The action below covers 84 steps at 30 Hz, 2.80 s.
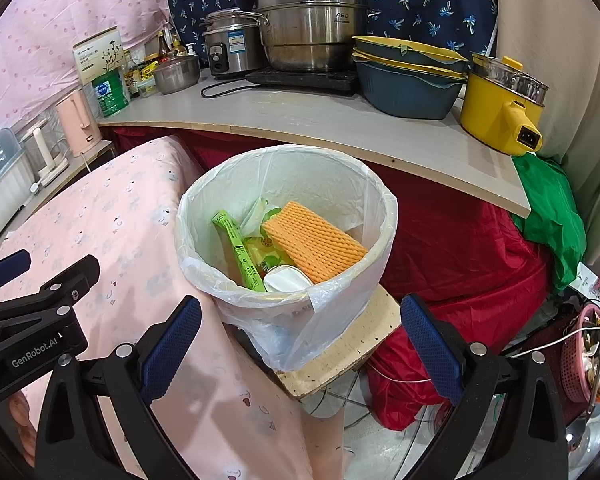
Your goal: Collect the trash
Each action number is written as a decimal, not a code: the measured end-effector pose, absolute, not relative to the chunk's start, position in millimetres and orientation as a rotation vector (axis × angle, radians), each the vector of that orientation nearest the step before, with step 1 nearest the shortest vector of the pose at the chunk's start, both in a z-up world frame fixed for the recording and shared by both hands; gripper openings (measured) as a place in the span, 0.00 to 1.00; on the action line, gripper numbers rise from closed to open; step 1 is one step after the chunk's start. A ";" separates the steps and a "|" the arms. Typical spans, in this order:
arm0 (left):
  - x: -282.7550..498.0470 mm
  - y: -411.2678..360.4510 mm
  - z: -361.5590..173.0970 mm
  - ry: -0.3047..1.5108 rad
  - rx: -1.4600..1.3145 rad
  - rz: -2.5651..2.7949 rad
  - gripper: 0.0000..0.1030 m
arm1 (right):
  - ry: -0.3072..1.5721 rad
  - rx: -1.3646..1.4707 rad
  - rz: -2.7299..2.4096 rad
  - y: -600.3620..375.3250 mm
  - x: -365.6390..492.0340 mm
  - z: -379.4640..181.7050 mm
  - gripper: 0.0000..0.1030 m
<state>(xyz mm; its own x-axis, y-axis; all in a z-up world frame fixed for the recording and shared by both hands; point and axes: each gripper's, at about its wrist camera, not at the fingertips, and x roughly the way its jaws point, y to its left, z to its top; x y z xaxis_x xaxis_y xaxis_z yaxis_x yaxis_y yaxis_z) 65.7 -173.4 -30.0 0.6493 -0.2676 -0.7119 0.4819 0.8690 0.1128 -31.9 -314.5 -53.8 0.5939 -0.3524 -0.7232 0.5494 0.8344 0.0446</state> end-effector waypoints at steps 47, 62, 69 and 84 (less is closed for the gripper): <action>61.9 -178.8 -32.3 0.751 0.310 -0.431 0.90 | 0.777 0.284 -0.534 -312.5 -32.3 -56.7 0.93; 61.6 -179.4 -32.6 0.753 0.313 -0.429 0.90 | 0.778 0.284 -0.533 -313.0 -32.1 -56.8 0.93; 61.6 -180.0 -32.8 0.751 0.314 -0.431 0.90 | 0.779 0.287 -0.537 -314.0 -33.8 -58.8 0.93; 64.2 -185.2 -39.0 0.768 0.322 -0.448 0.90 | 0.786 0.295 -0.548 -320.6 -35.5 -65.5 0.93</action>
<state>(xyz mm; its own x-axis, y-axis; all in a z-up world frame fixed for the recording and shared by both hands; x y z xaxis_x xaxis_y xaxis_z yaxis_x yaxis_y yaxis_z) 64.2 -185.2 -39.0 0.6335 -0.2699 -0.7252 0.4989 0.8588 0.1162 -35.5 -320.6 -65.5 0.5785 -0.3541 -0.7348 0.5670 0.8222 0.0502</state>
